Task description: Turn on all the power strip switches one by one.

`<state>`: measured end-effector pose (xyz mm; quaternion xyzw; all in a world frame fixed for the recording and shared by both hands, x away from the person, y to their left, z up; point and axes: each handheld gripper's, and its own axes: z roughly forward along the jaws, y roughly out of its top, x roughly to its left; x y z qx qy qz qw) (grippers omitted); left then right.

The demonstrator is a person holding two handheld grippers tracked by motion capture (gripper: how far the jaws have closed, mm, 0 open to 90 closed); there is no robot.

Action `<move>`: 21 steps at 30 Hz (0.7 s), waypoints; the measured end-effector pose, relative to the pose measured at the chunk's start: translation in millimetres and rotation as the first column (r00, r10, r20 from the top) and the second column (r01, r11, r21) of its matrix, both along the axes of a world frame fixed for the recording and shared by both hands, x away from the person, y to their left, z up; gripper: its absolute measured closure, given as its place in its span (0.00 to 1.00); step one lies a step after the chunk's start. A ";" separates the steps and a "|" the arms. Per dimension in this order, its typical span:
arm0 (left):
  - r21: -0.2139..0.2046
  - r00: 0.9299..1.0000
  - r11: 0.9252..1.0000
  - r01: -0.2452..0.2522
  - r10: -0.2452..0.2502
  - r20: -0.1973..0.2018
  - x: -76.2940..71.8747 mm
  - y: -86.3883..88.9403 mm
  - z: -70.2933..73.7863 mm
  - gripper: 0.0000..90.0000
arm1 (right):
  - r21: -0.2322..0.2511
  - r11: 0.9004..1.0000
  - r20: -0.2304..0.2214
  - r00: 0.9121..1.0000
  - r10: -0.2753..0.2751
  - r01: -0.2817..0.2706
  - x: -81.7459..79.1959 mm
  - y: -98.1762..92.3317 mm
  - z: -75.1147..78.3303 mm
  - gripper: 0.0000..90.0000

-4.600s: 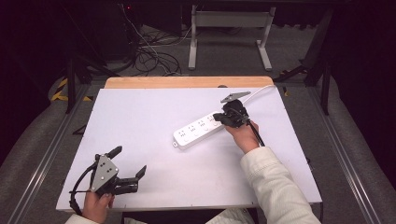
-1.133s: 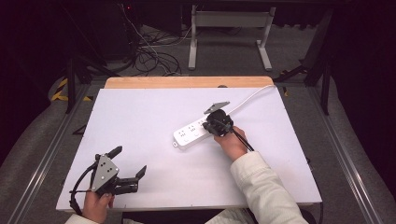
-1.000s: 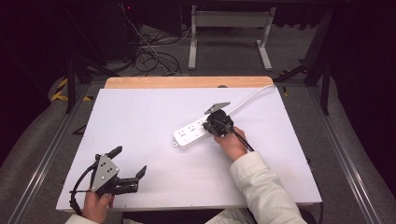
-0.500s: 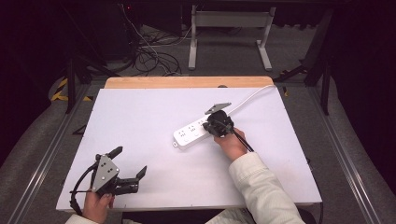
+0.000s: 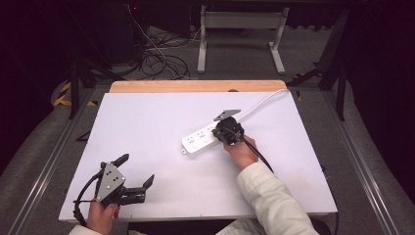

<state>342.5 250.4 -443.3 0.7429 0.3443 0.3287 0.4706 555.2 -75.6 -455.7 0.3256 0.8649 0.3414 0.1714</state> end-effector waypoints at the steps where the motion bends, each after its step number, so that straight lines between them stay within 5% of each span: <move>1: -0.002 1.000 1.000 -0.001 0.001 0.000 0.1 0.2 0.1 0.03 | 0.000 1.000 0.000 1.000 0.000 0.000 0.0 0.0 0.0 1.00; 8: -0.003 1.000 1.000 -0.004 0.004 -0.003 2.0 1.2 -0.2 0.03 | 0.132 0.991 0.030 1.000 0.007 -0.011 -6.3 -8.3 28.5 1.00; 13: -0.003 1.000 1.000 -0.003 0.003 -0.001 0.8 0.4 0.1 0.03 | 0.123 0.992 0.043 0.999 0.033 -0.038 -11.3 -2.8 40.7 1.00; 21: -0.008 1.000 1.000 -0.006 0.006 -0.003 1.3 1.3 -0.1 0.03 | 0.103 0.992 0.020 0.997 0.069 -0.070 -13.4 8.7 32.7 1.00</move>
